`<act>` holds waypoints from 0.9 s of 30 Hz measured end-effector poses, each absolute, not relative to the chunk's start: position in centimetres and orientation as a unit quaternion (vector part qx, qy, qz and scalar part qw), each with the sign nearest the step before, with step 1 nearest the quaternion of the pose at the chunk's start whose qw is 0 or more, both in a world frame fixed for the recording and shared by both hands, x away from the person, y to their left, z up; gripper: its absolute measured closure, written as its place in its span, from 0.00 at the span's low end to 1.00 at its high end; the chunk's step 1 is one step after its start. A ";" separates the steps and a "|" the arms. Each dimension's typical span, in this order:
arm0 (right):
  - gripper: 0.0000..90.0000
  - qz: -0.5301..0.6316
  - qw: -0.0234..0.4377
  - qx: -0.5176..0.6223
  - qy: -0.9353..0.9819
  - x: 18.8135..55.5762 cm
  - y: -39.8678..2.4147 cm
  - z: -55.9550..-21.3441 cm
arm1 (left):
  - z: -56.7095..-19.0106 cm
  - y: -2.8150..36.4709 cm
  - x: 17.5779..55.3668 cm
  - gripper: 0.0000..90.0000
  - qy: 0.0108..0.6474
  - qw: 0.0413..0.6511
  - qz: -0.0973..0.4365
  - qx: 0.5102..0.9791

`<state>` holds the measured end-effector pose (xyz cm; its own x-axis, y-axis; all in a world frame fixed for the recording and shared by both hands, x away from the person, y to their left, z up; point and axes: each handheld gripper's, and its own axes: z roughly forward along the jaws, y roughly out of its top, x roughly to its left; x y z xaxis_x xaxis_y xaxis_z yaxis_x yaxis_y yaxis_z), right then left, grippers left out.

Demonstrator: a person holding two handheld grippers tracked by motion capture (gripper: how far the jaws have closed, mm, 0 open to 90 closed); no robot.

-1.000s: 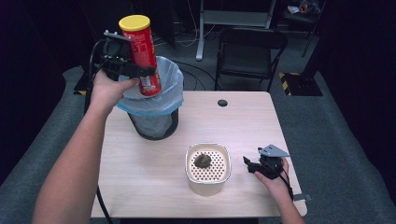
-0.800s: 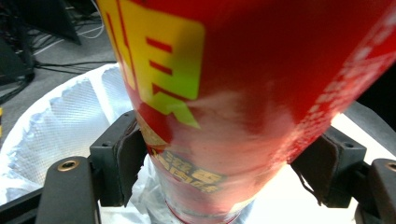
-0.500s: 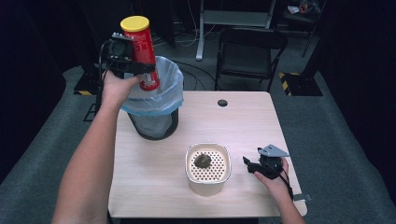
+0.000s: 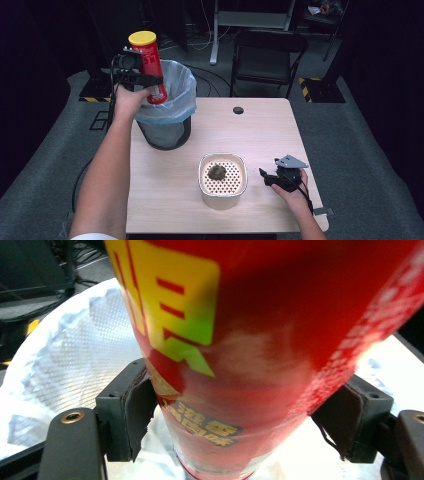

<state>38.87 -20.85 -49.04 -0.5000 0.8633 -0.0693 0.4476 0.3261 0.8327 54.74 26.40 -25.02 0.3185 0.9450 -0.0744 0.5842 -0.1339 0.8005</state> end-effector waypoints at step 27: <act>0.29 0.396 0.263 0.432 0.767 38.8 -21.0 -49.0 | -24.1 29.5 50.5 0.24 0.520 0.409 0.197 0.724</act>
<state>38.79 -20.98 -49.04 -0.4888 0.8703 -0.0609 0.4539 0.3133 0.8342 50.53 29.49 -24.11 0.3823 0.9135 -0.1394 0.5913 -0.1259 0.7965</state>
